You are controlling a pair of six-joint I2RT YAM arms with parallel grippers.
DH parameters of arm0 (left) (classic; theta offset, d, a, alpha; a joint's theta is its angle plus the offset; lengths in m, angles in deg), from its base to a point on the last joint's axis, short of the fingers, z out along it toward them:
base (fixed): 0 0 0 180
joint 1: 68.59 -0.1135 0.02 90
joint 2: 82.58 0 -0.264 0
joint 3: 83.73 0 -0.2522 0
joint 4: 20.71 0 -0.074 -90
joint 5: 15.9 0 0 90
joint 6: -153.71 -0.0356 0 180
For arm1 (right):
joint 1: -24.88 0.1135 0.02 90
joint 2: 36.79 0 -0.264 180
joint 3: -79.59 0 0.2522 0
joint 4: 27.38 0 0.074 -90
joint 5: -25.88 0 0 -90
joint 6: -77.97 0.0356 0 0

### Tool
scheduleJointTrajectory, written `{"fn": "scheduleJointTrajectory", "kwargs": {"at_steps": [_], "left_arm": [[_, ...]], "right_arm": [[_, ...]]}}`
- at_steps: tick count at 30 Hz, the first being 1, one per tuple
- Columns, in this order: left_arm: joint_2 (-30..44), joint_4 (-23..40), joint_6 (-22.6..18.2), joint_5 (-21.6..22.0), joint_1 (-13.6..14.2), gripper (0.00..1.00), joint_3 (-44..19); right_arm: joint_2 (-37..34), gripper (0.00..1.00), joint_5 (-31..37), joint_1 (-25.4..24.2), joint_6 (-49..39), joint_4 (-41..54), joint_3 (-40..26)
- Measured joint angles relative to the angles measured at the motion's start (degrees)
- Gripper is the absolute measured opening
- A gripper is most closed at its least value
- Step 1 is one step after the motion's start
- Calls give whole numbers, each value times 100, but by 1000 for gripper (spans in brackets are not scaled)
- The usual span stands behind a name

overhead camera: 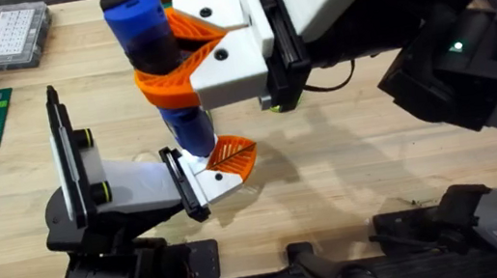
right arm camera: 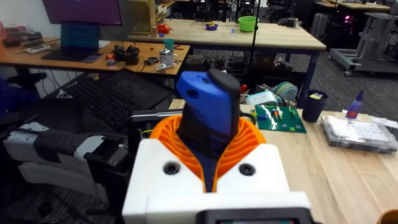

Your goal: Pick up the gripper from the table and insert it into the empty holder that is missing its gripper. Then pick up a screw, insert it into the mounting hole, and use the screwdriver to tighten it. Finally, clean up the table by picking up the vegetable and placing it into the bucket.

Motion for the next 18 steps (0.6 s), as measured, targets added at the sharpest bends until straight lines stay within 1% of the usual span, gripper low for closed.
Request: {"fn": "scheduleJointTrajectory", "kwargs": {"at_steps": [4,7,10,13,15,18], "left_arm": [[-1,164,49,9,0,14,-5],[-2,185,46,14,0,14,-5],[0,185,46,16,0,14,-5],[-2,187,46,16,0,14,-5],[-1,185,46,18,0,14,-5],[-1,187,46,18,0,14,-5]], "right_arm": [[-21,36,-2,2,-18,96,7],[-57,37,2,-4,51,-93,31],[-98,38,-15,-4,330,-908,79],[-42,38,-6,-12,532,-2119,98],[115,37,42,-15,607,-2432,69],[254,37,198,-15,699,-2450,-148]]}}
